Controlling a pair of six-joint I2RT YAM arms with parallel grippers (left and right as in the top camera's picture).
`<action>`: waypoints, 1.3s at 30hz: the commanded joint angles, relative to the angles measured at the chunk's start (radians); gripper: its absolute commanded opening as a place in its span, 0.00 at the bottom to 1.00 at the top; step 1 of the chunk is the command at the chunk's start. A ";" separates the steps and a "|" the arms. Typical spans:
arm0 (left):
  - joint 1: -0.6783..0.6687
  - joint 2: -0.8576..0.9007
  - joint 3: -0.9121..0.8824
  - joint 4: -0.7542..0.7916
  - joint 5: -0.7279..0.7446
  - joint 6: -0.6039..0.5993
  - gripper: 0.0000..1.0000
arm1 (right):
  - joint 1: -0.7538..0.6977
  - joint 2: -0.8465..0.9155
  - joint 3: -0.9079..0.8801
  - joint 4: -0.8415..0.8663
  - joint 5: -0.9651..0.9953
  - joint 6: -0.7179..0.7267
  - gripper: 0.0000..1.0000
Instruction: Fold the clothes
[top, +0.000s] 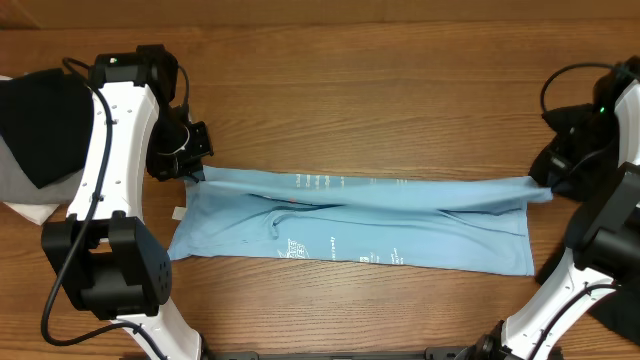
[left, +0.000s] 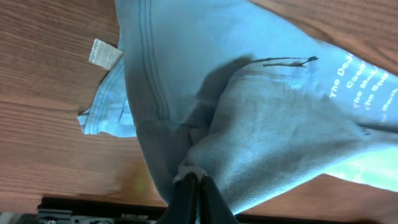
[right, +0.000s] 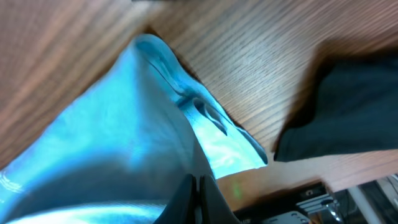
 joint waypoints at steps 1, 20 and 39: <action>0.000 -0.010 -0.041 -0.015 -0.018 0.040 0.04 | -0.001 -0.064 -0.080 0.000 0.009 -0.015 0.04; -0.001 -0.010 -0.250 0.002 -0.075 0.075 0.04 | -0.001 -0.174 -0.266 0.005 0.011 -0.011 0.04; -0.001 -0.009 -0.376 0.109 -0.191 -0.016 0.04 | -0.002 -0.174 -0.355 0.035 0.129 0.076 0.04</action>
